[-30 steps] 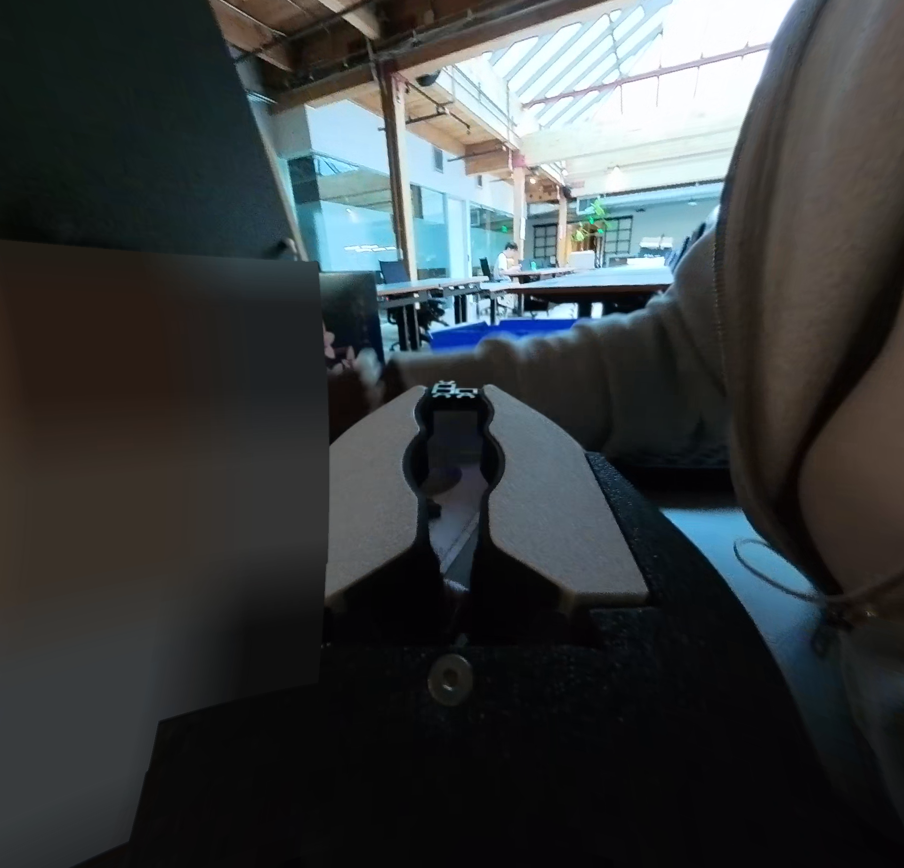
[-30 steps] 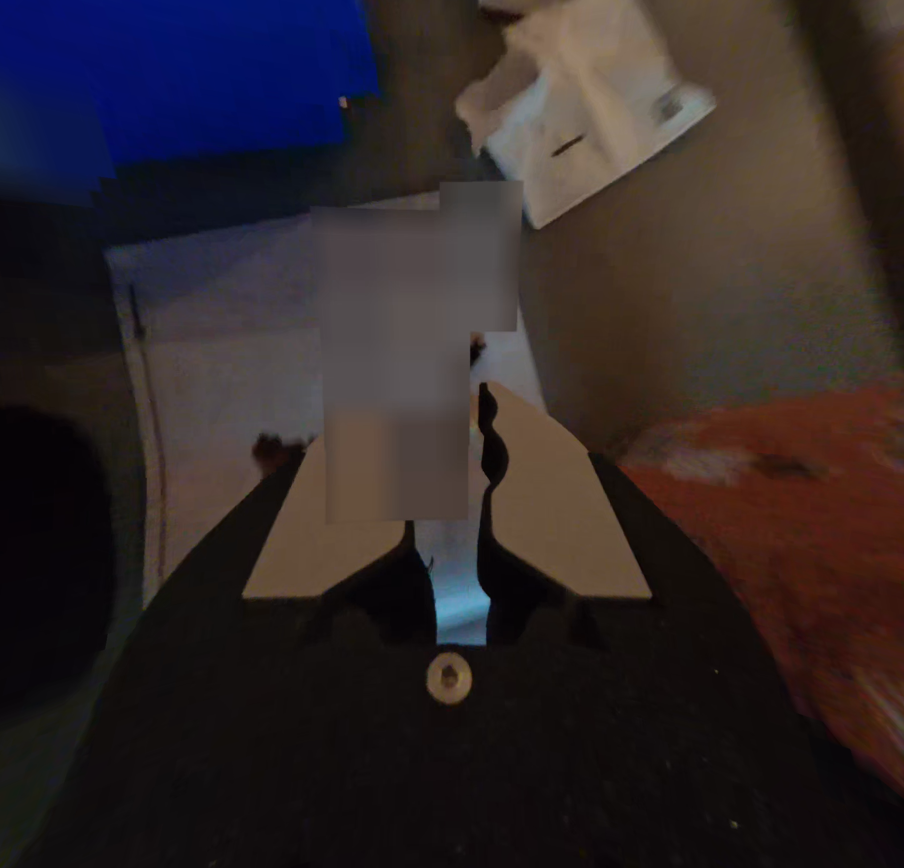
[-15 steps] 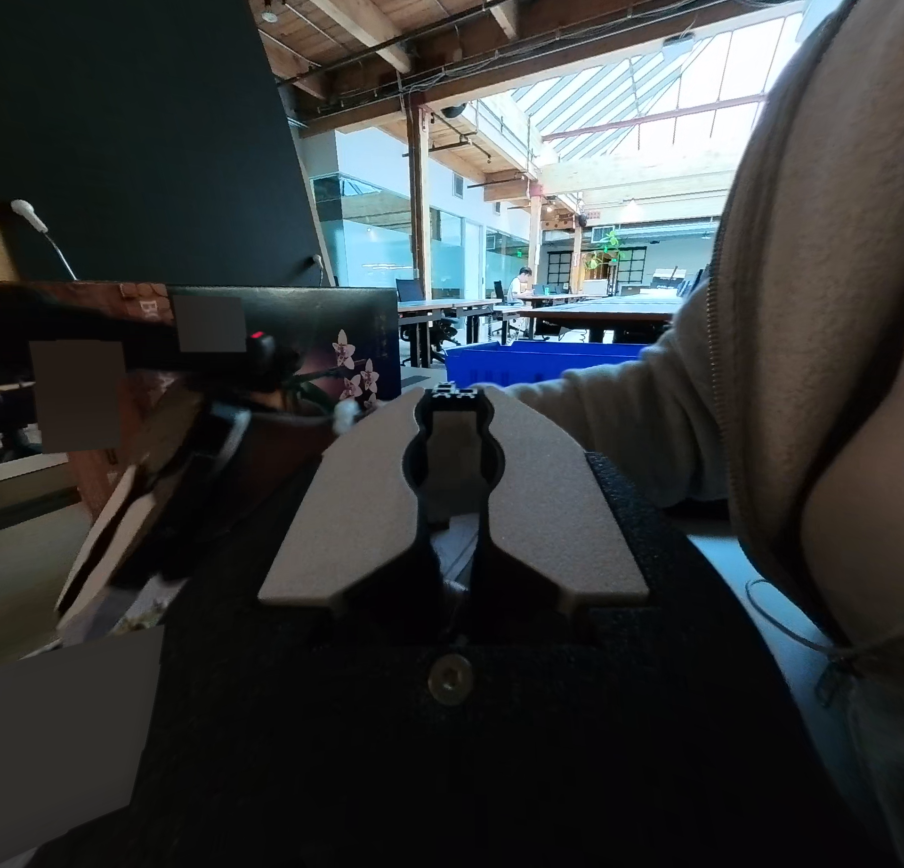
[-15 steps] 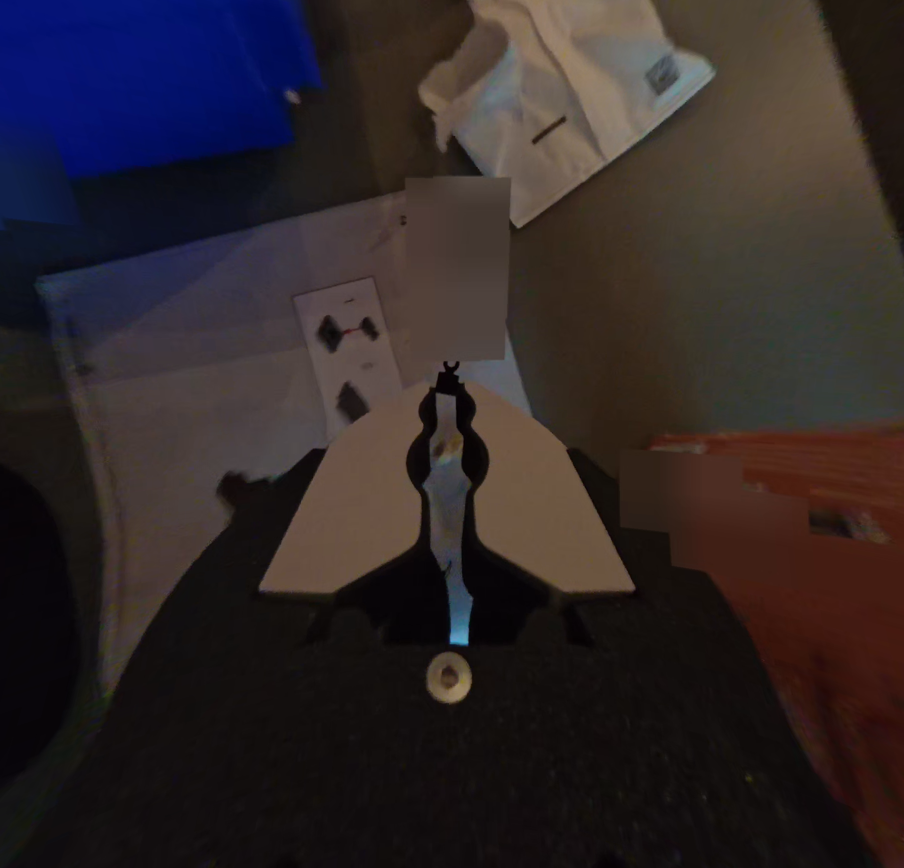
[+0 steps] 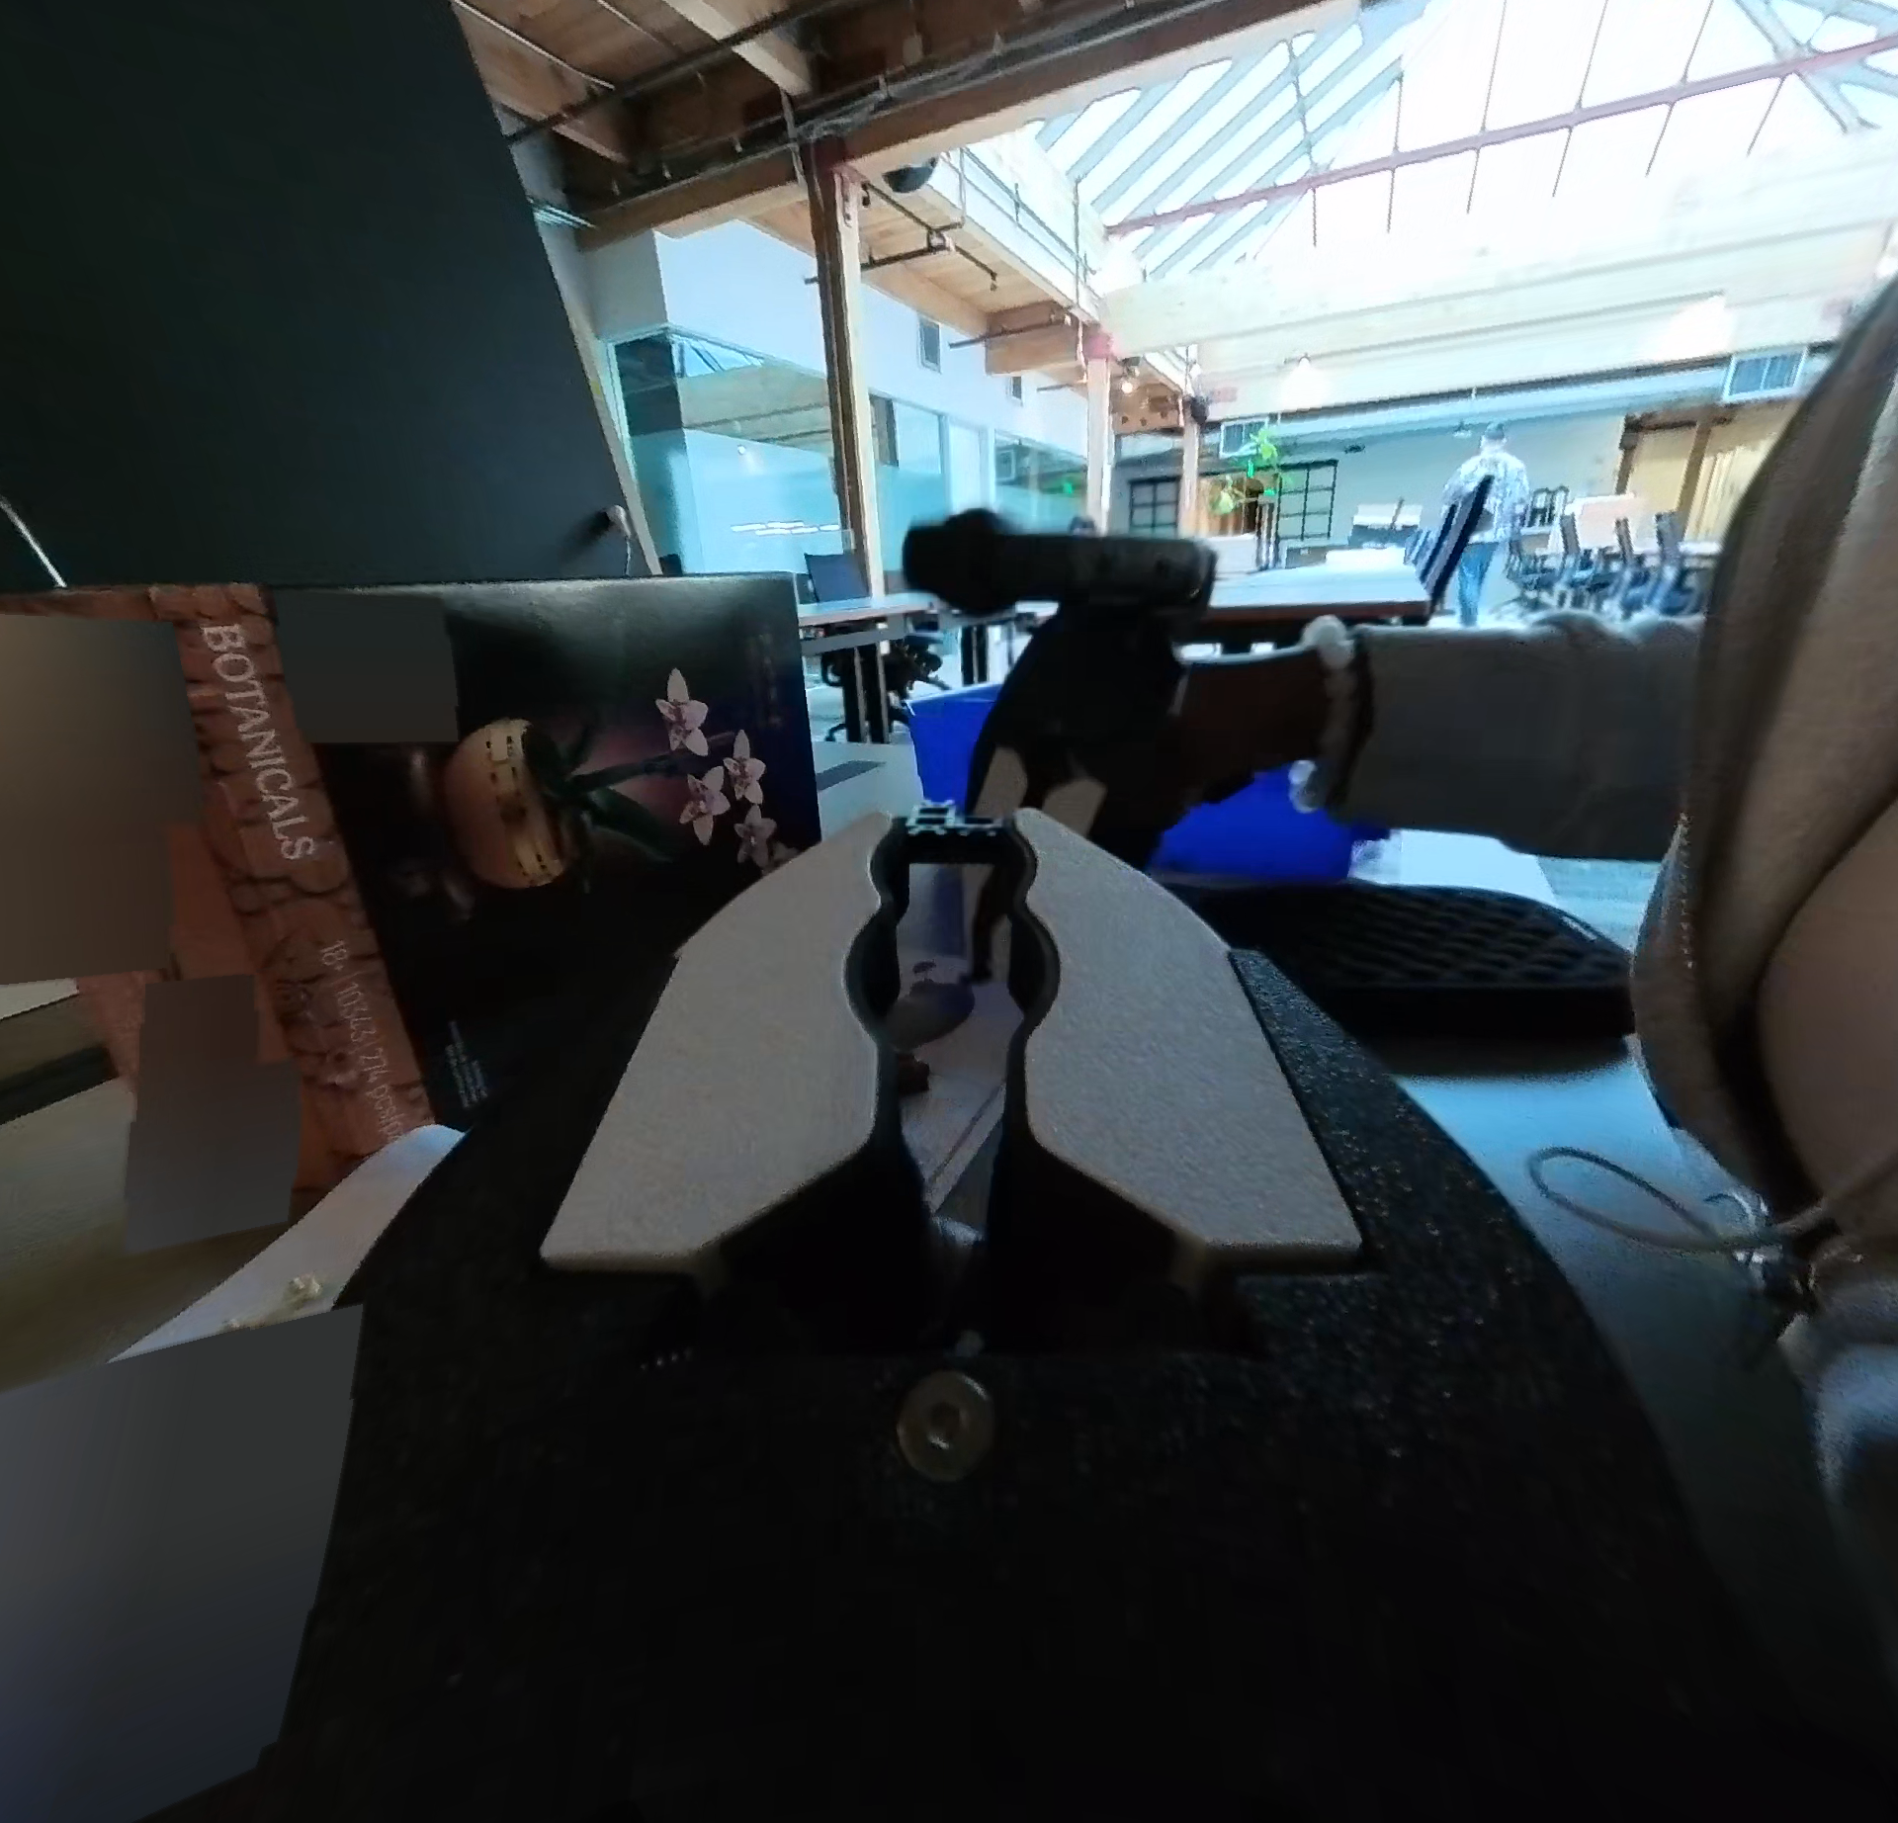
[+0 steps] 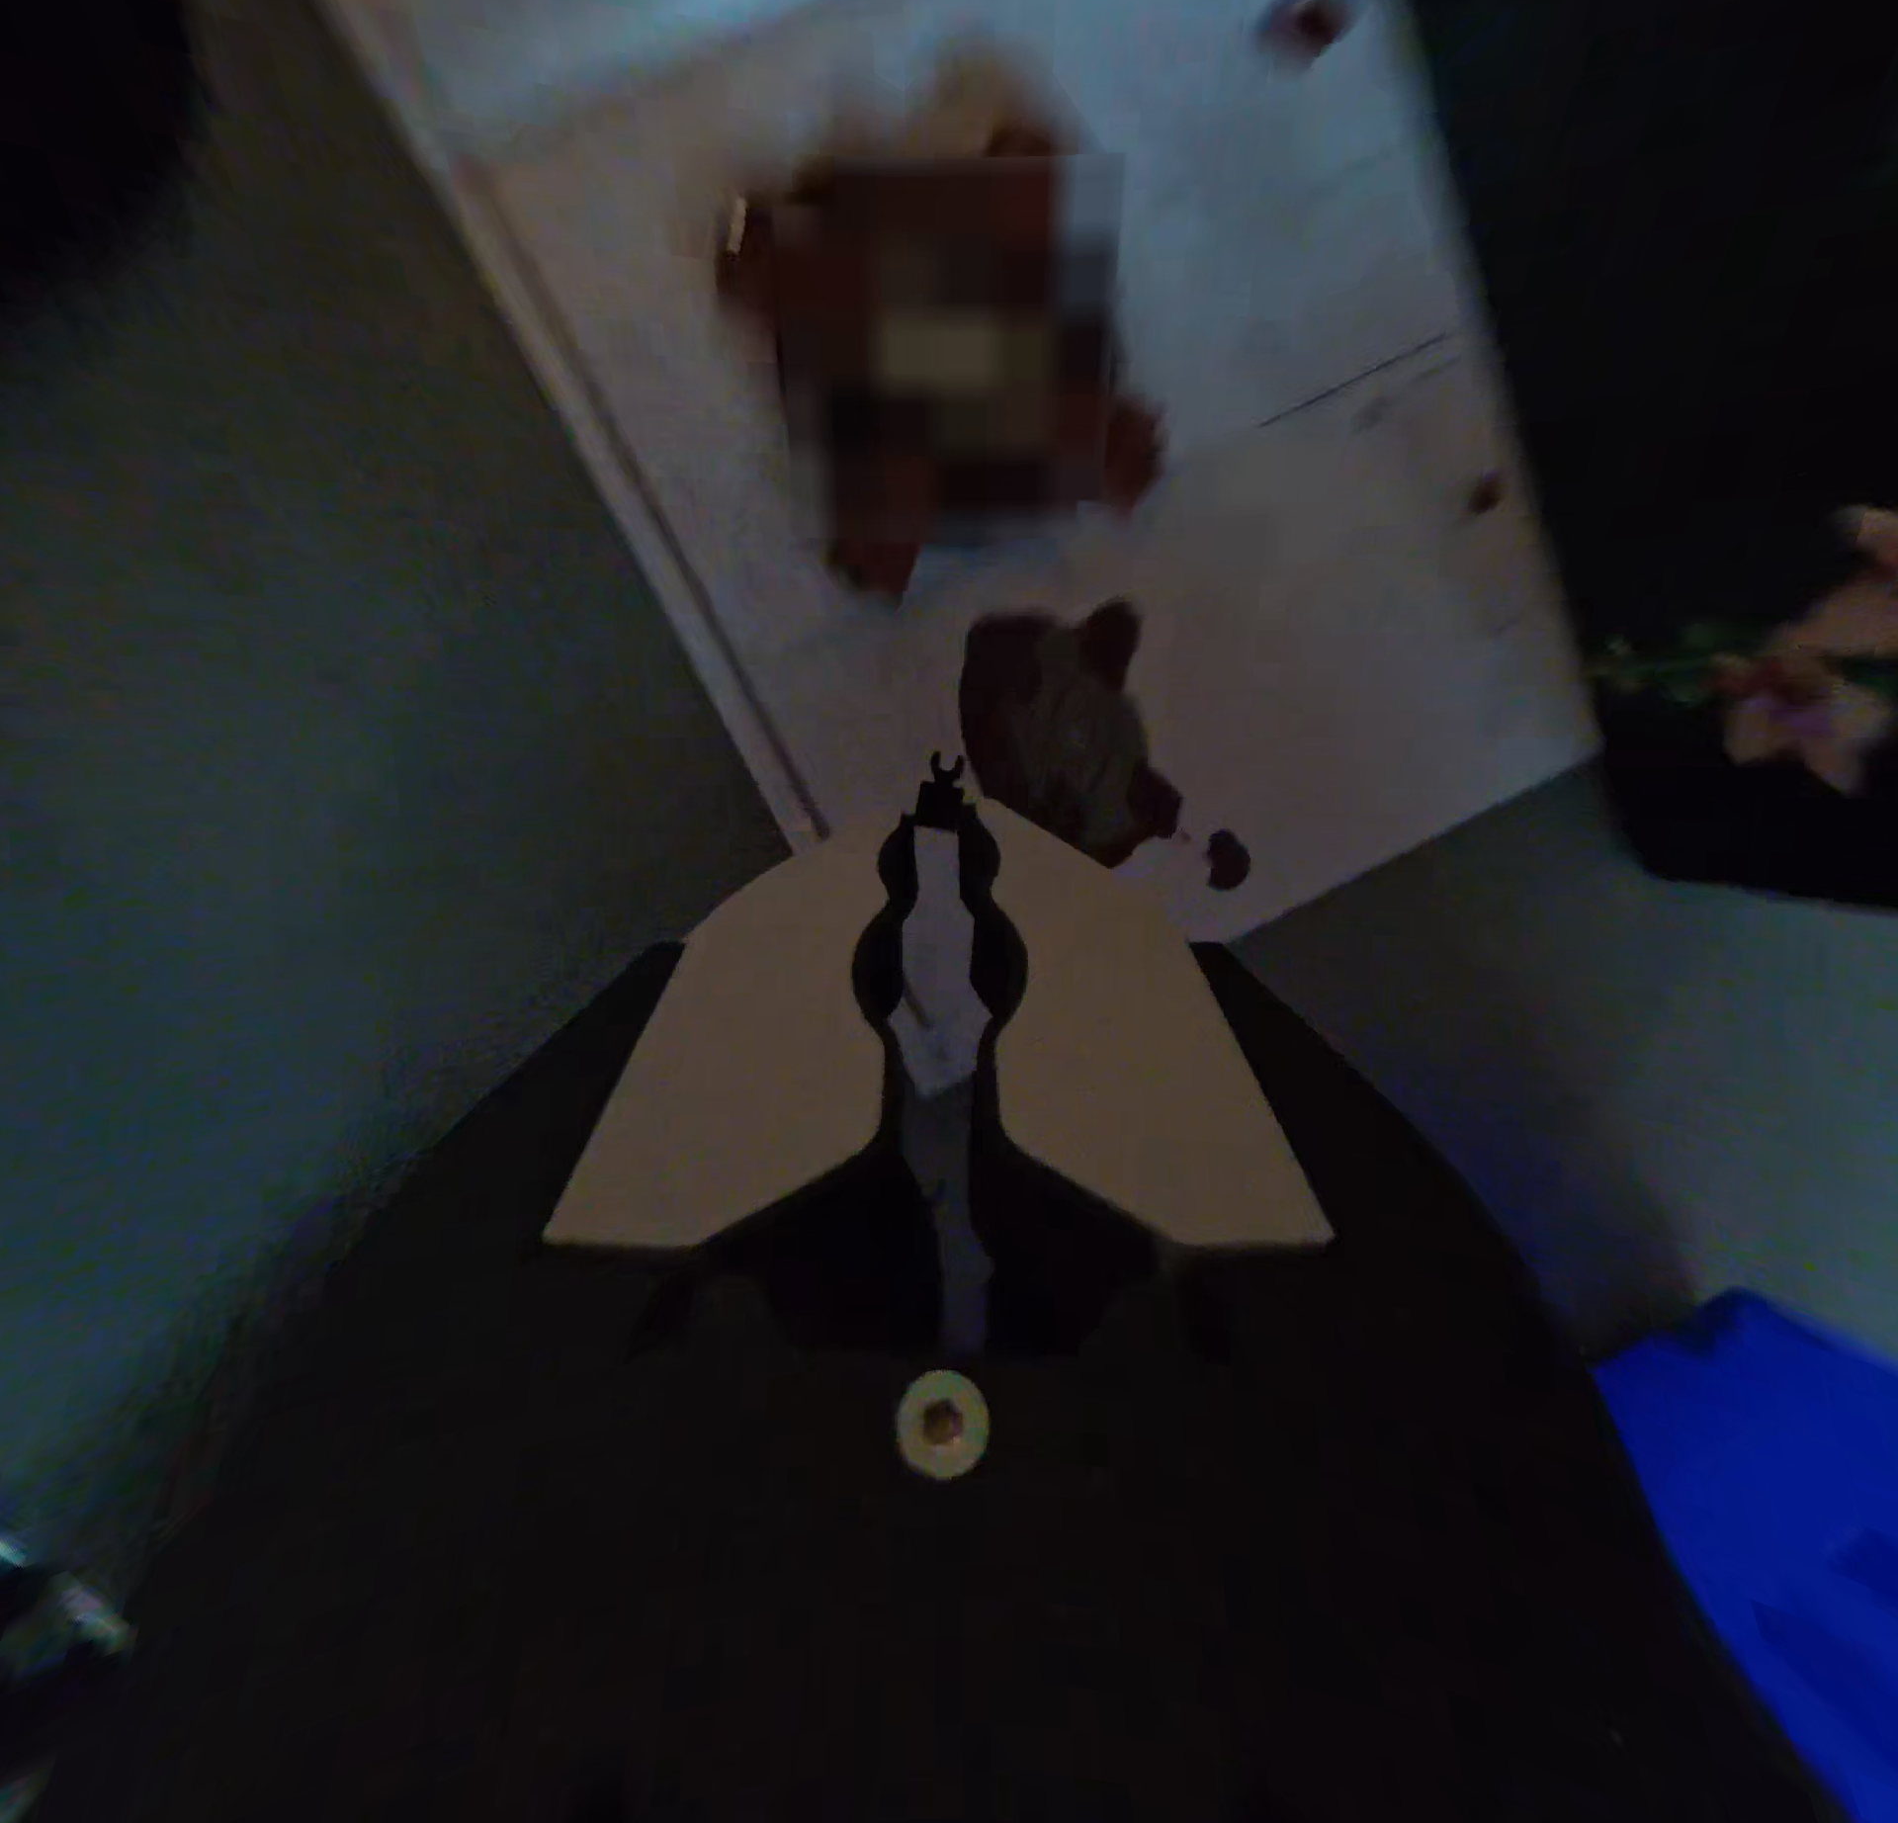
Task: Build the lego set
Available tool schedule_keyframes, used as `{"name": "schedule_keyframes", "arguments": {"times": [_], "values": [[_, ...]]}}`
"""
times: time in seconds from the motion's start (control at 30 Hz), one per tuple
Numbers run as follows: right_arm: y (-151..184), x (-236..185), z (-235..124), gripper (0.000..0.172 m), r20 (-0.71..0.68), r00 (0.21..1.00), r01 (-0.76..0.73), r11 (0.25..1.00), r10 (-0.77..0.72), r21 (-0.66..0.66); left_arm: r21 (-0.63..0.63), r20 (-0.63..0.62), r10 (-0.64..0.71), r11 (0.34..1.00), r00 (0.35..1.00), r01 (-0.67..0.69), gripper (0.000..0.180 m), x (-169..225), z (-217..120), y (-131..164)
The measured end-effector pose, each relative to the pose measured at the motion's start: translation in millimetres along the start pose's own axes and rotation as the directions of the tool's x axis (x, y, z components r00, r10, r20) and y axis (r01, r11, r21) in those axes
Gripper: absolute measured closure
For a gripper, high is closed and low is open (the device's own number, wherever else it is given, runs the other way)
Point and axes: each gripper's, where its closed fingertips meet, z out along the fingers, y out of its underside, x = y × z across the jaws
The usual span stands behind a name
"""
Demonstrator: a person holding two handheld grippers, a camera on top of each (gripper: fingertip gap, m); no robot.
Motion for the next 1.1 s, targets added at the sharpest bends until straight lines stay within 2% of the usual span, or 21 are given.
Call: {"name": "schedule_keyframes", "arguments": {"times": [0.07,0.13,0.23,0.3,0.47,0.53,0.57,0.63,0.7,0.8,0.93,1.03,1.1], "values": [[8.1,3.0,7.8,0.166,0.015,0.993,0.115,0.991,-0.115,-0.068,0.0,0.0,0.014,1.0,1.0,-0.014,0.165,0.5,-0.2,-0.1],[4.2,2.6,11.2,0.164,0.054,0.982,0.183,0.981,-0.18,-0.06,0.002,0.012,0.025,1.0,1.0,-0.025,0.164,-1.6,-1.3,-0.5],[0.8,4.5,9.7,0.146,0.09,0.977,0.201,0.978,-0.196,-0.052,0.008,0.021,0.017,1.0,1.0,-0.018,0.165,-4.5,-2.1,-1.0],[0.5,7.9,6.0,0.14,0.075,0.977,0.205,0.978,-0.202,-0.046,0.014,0.021,0.008,1.0,1.0,-0.008,0.165,-5.5,-2.5,-1.3],[-5.6,11.2,-1.3,0.155,-0.031,0.993,0.117,0.992,-0.116,0.045,0.023,0.014,-0.01,1.0,1.0,0.009,0.164,-5.6,-2.2,-2.2],[4.6,15.0,2.3,0.155,-0.064,0.998,-0.007,1.0,0.007,0.002,0.027,0.003,-0.022,0.999,1.0,0.021,0.164,-4.2,-1.7,-2.6],[10.6,14.1,4.6,0.154,-0.062,0.995,-0.086,0.996,0.084,-0.034,0.027,-0.002,-0.025,0.999,1.0,0.025,0.164,-3.4,-1.4,-2.7],[11.4,10.7,8.9,0.154,-0.054,0.984,-0.169,0.986,0.168,-0.01,0.028,-0.005,-0.022,0.999,1.0,0.023,0.164,-2.2,-1.3,-2.7],[8.4,7.2,12.5,0.165,-0.037,0.98,-0.193,0.98,0.194,0.04,0.034,-0.005,-0.022,0.999,1.0,0.022,0.164,-2.4,-1.7,-3.9],[5.9,4.0,11.4,0.166,-0.015,0.971,-0.236,0.969,0.238,0.077,0.043,-0.001,-0.029,0.999,1.0,0.029,0.164,-3.3,-2.5,-5.0],[1.8,7.3,5.7,0.146,-0.032,0.959,-0.274,0.95,0.282,0.147,0.041,0.0,-0.027,0.999,1.0,0.027,0.164,-3.2,-2.2,-4.9],[2.6,2.5,9.5,0.131,-0.03,0.971,-0.232,0.963,0.238,0.135,0.039,0.002,-0.026,0.999,1.0,0.026,0.164,-3.5,-2.1,-4.3],[12.0,2.1,14.5,0.124,-0.065,0.976,-0.204,0.976,0.209,0.073,0.035,0.002,-0.025,0.999,1.0,0.025,0.164,-3.5,-1.8,-3.6]]}}
